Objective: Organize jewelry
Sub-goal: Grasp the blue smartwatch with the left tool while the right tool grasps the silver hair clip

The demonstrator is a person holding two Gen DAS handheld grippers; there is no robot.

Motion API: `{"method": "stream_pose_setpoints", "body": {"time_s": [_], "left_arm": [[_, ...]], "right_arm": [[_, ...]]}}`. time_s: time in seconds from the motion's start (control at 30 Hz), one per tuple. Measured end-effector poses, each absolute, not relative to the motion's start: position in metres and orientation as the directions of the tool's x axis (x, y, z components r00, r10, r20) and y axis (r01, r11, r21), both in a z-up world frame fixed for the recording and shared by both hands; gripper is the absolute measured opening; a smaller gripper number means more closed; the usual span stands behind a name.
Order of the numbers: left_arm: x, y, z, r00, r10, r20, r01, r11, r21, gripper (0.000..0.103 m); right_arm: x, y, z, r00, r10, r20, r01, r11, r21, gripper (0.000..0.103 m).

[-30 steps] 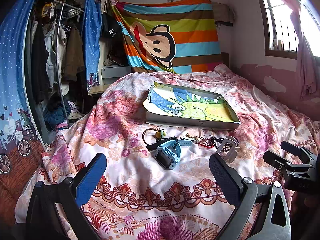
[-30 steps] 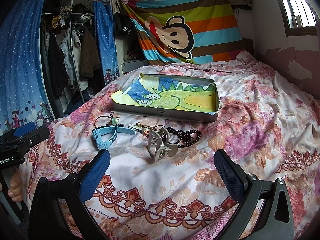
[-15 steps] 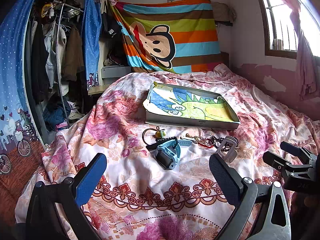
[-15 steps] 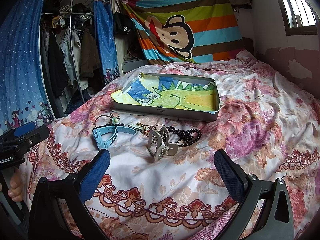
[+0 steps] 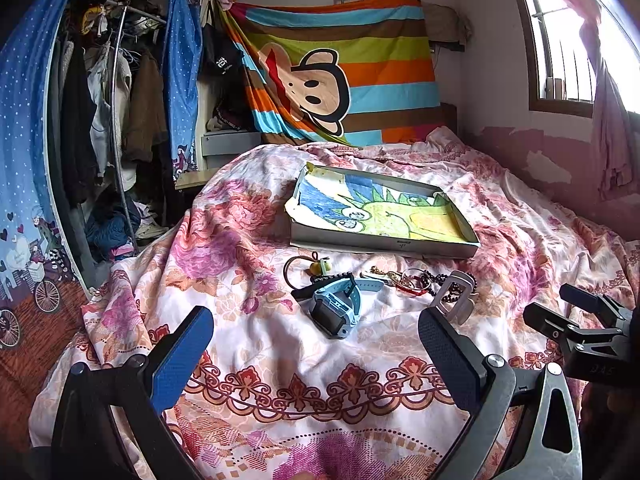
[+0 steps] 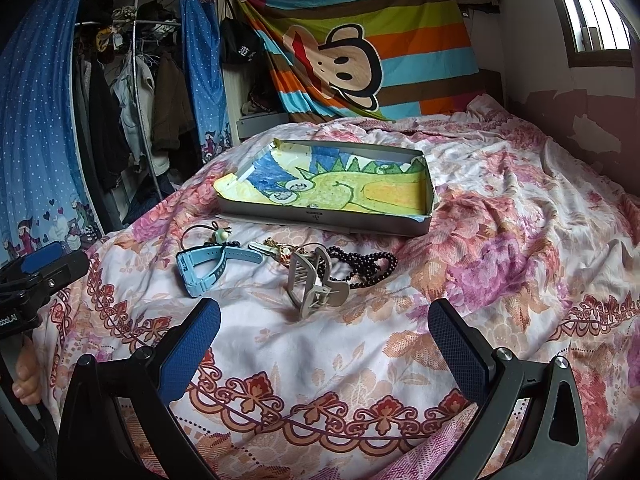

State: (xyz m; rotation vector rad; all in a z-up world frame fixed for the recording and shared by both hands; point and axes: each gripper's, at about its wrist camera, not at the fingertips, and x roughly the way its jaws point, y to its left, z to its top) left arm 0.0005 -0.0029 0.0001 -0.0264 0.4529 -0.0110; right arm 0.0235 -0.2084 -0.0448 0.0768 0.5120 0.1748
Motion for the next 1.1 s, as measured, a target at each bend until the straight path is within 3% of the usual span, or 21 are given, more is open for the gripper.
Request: {"method": "stream_pose_setpoints", "body": {"time_s": [0.33,0.6,0.9,1.1], "left_arm": [[0.042,0.014,-0.015,0.818,-0.147,-0.555,0.084,0.987,-0.139,0.103],[0.099,-0.001,-0.034,0.718,-0.193,-0.669,0.2,0.977,-0.068,0.103],[0.133,-0.004,-0.049,0.628,-0.264,-0.732,0.263,0.957,-0.12,0.103],[0.143,-0.005,-0.058,0.599,-0.272,-0.754,0.258,0.956,-0.14,0.09]], "right_arm": [[0.053,-0.228,-0.038,0.755,0.277,-0.595,-0.232,0.961,0.152,0.102],[0.097,-0.221,-0.043,0.699,0.266,-0.664,-0.298,0.952,0.068,0.102],[0.14,-0.21,-0.06,0.648,0.277,-0.709,-0.373,0.928,0.022,0.102],[0.145,-0.208,-0.071,0.613,0.339,-0.713,-0.404,0.911,0.085,0.101]]}}
